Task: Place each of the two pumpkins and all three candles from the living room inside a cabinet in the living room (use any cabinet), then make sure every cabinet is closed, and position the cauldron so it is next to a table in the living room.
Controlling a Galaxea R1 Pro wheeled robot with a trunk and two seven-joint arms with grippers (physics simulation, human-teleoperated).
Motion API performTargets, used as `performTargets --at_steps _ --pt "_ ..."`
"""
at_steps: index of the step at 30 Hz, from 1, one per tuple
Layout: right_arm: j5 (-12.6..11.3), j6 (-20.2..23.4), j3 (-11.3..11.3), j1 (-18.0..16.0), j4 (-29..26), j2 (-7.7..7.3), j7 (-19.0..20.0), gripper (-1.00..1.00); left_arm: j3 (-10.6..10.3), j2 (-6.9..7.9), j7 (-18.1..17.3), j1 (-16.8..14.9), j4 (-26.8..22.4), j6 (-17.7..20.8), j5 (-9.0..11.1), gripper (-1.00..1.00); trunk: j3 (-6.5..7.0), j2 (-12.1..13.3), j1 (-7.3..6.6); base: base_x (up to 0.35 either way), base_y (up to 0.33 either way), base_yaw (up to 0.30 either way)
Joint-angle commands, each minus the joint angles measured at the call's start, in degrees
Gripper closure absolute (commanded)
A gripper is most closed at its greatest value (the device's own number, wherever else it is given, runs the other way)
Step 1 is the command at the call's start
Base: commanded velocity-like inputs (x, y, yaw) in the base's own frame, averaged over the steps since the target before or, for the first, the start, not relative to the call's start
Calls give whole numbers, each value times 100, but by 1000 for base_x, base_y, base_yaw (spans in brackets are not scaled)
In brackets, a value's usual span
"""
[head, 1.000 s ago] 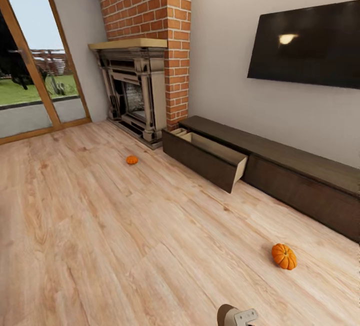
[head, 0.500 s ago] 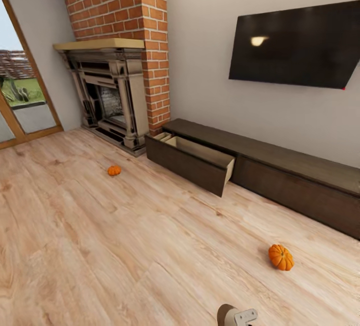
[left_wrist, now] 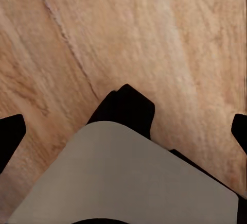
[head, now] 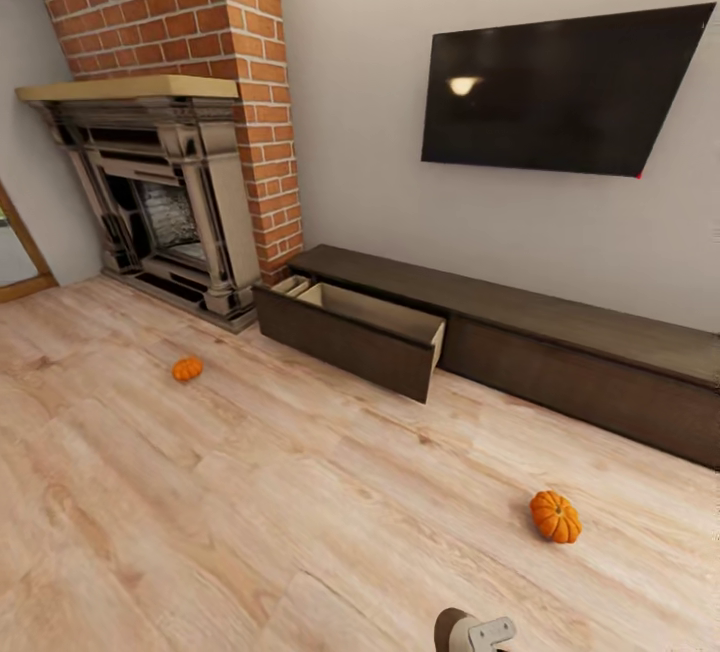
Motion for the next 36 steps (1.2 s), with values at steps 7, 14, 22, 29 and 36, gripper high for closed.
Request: performTargets --at_steps 7,14,22,29,36 --pt "-31 0 -6 0 -3 -14 -2 100 0 0 0 -1 0 0 0 -100 2 0 0 266 250 -290" --pt "-42 -34 -19 -1 -32 -14 5 100 0 0 0 -2 0 0 0 -100 3 0 0 266 250 -293" --pt "-47 -35 -103 -7 -160 -2 8 100 -14 8 0 3 -3 3 -32 -100 -20 0 0 266 250 -256" --pt "-109 9 -188 -14 -1221 -12 -1 100 -17 259 25 -64 -133 25 -150 -100 -50 0 0 248 257 -234" --pt "-601 36 -478 -29 -1831 -18 -212 100 -20 586 34 -288 -475 58 -784 -100 -47 0 0 211 278 -289"
